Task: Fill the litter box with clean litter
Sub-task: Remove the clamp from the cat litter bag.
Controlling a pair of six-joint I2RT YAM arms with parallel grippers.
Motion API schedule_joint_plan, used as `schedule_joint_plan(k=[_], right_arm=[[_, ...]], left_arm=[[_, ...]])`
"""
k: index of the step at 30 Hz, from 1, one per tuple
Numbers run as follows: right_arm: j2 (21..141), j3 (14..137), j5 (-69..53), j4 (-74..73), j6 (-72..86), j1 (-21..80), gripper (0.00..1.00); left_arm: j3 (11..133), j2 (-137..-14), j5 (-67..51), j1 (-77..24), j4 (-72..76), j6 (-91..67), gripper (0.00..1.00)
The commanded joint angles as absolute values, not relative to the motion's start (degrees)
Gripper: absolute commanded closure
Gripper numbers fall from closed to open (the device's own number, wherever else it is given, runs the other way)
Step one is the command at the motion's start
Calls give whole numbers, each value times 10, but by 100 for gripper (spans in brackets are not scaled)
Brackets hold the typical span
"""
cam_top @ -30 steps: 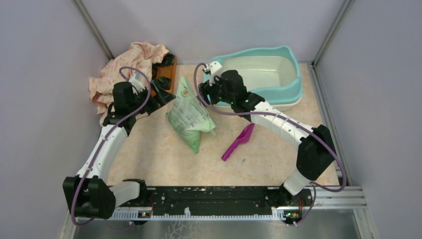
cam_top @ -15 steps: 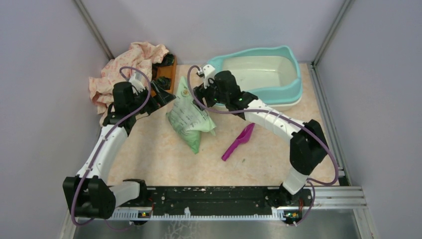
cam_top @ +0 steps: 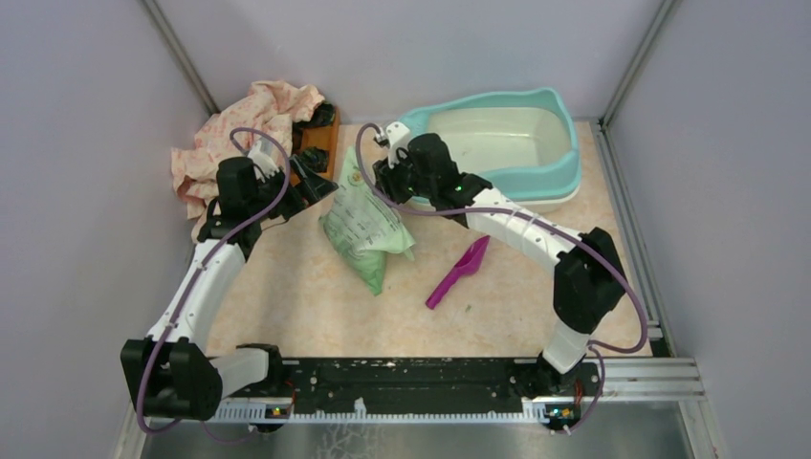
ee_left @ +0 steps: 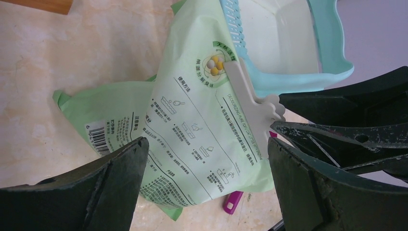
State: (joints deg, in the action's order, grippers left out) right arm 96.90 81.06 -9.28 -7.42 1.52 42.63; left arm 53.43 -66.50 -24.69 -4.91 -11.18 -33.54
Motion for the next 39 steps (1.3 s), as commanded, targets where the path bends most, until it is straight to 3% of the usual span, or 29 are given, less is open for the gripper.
schedule_joint_plan(k=[1,4,7,10,18,25,28,39], right_arm=[[985,858,-86,-62,15,432,61],[992,865,-81,-68,12,435,62],[999,869,-72,-77,8,437,74],[999,866,-66,-79,5,441,63],[996,857,-60,-76,5,445,59],[1002,870,-41,-88,5,444,71],[1003,874,-27,-92,4,445,100],[933,878,16,-90,13,451,100]], left_arm=[[531,-668,-255,-53,-107,-323,1],[533,-670,-255,-53,-110,-321,1],[534,-670,-256,-53,-111,-319,1],[535,-672,-257,-53,-111,-318,1],[536,-676,-260,-53,-112,-316,1],[534,-676,-260,-53,-112,-316,1],[533,-676,-261,-53,-112,-316,1],[532,-672,-259,-53,-111,-315,1]])
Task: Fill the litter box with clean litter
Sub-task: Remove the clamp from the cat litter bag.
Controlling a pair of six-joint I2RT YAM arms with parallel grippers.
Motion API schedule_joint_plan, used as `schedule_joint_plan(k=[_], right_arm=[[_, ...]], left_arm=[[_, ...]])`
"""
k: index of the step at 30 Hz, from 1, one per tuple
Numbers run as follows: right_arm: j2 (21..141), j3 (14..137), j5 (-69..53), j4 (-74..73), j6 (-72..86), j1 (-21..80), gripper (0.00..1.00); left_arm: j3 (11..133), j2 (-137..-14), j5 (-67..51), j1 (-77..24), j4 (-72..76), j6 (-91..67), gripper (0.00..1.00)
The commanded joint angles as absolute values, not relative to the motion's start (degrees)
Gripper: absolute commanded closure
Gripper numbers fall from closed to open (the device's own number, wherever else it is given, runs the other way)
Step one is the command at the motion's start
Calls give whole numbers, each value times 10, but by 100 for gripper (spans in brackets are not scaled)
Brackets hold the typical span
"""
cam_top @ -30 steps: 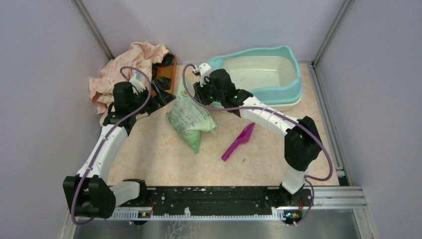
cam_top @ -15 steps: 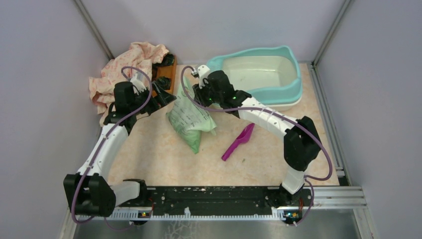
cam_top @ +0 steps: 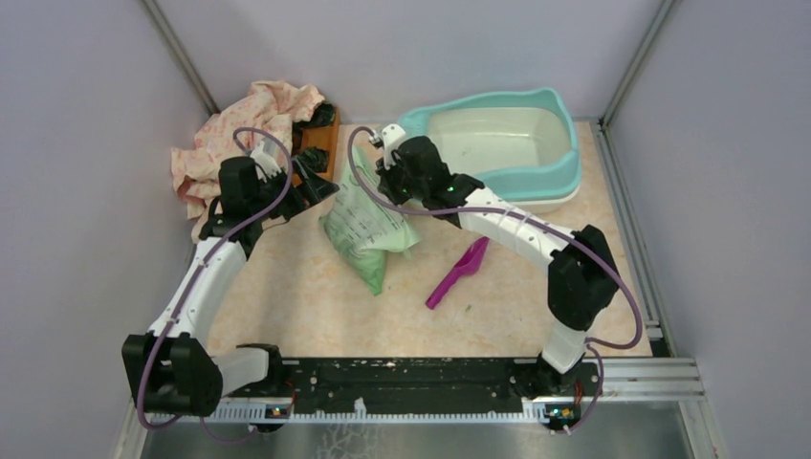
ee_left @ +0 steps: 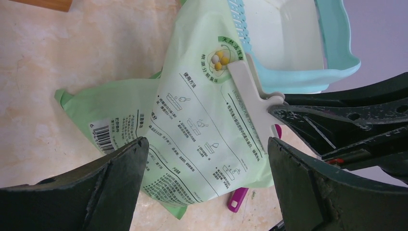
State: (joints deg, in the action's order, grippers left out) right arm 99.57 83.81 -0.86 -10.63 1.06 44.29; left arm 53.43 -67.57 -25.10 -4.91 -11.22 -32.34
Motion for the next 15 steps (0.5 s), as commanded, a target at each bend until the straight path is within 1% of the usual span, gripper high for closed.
schedule_joint_plan(k=[1,8,11,15], right_arm=[[922,878,19,-90,15,451,100],[838,859,88,-146,34,451,100],[793,809,164,-190,61,450,100],[714,698,290,-249,139,444,100]], left_arm=[[532,-671,-260,-53,-111,-315,1],[532,-668,-262,-52,-113,-316,1],[535,-665,-263,-53,-118,-314,1],[546,-664,-264,-53,-132,-306,1]])
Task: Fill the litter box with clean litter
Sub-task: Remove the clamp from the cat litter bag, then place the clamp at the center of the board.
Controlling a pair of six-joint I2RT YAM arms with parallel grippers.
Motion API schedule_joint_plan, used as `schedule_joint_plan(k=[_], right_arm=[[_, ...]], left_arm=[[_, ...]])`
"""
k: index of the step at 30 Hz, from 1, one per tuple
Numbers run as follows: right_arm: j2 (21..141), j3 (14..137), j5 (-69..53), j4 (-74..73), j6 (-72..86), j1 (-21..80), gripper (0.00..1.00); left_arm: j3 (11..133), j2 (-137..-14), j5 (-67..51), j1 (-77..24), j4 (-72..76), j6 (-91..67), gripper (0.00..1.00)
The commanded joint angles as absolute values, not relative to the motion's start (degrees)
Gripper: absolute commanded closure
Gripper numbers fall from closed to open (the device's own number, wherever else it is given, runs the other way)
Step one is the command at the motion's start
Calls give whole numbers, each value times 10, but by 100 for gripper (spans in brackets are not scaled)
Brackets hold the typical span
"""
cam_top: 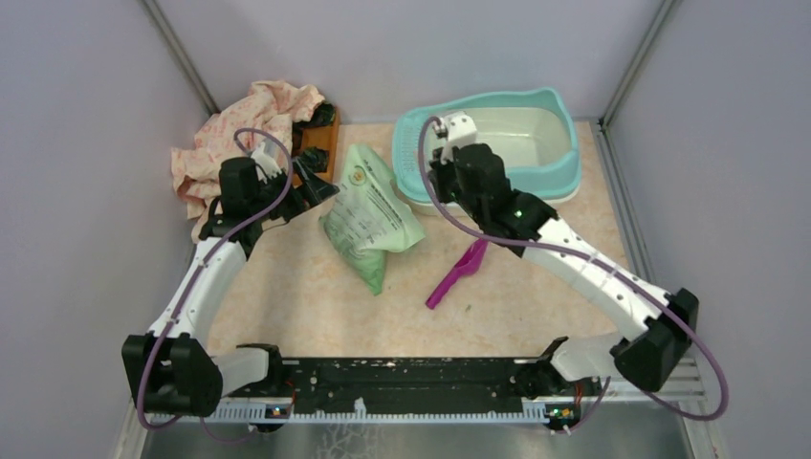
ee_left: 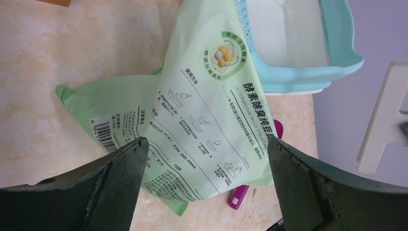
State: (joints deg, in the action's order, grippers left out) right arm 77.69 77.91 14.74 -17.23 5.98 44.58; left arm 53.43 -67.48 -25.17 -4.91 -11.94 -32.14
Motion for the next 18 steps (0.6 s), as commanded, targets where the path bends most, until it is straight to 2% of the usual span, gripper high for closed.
schedule_joint_plan(k=[1,3,7,13,14,15,16,18], right_arm=[[691,668,324,-261,169,439,100],[645,594,375,-287,235,413,100],[572,497,280,-294,319,297,100],[584,425,292,-293,375,228,100],[596,417,275,-285,376,216,96],[609,410,250,-273,372,203,86],[623,405,231,-262,369,193,81],[647,404,208,-247,361,184,76]], left_arm=[[549,-665,-265,-53,-136,-305,1],[552,-666,-269,-53,-138,-305,1],[556,-676,-279,-53,-135,-307,1],[563,-685,-283,-53,-138,-306,1],[563,-685,-282,-53,-138,-307,1],[564,-686,-282,-53,-138,-307,1],[565,-687,-283,-53,-138,-307,1],[568,-690,-283,-53,-140,-307,1]])
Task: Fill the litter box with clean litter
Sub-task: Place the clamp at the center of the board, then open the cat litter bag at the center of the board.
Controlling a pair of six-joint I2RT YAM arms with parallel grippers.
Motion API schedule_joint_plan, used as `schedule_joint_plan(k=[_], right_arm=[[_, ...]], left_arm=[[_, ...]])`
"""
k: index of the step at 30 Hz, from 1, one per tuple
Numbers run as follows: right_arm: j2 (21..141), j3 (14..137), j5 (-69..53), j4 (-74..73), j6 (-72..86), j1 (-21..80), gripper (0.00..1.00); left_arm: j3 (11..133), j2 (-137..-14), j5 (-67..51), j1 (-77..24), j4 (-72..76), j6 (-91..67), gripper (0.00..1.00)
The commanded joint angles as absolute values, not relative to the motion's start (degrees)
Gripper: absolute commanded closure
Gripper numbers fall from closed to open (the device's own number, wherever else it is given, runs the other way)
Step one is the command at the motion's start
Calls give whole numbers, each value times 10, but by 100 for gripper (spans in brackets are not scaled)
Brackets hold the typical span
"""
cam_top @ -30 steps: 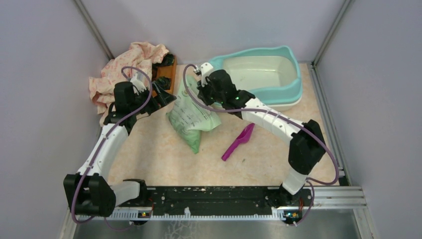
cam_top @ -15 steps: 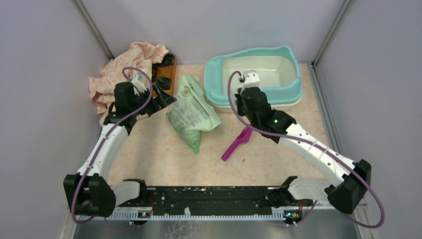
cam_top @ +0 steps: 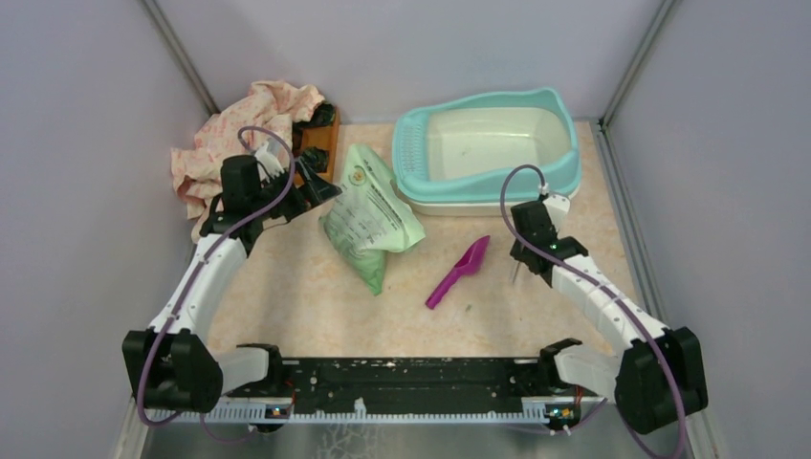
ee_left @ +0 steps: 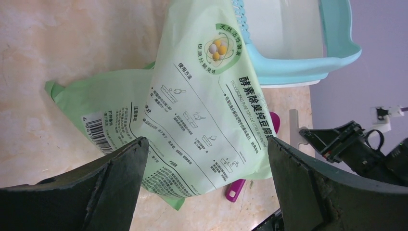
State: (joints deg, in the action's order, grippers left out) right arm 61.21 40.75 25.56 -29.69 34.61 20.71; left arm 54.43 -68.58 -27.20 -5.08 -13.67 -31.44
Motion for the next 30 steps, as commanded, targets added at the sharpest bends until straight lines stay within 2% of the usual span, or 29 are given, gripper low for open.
schedule_joint_plan(k=[1,2,4,6,9,13,19,24,30], right_arm=[[655,407,203,-244,355,183,71],[659,414,196,-244,346,183,64],[659,432,186,-248,327,183,41],[655,459,178,-260,303,183,28],[640,508,113,-262,265,183,26],[637,549,-97,-176,238,183,25],[779,614,-364,-68,288,191,22],[885,640,-422,-23,319,220,20],[939,653,-438,26,348,258,19]], left_arm=[[569,-689,-282,-53,-141,-307,1],[570,-689,-282,-53,-143,-306,1],[574,-687,-279,-53,-149,-303,1],[576,-688,-276,-53,-154,-300,1],[578,-689,-276,-53,-155,-302,1],[582,-694,-277,-54,-160,-302,1],[599,-691,-271,-54,-182,-294,1],[597,-680,-265,-54,-192,-292,1],[587,-667,-262,-54,-194,-294,1]])
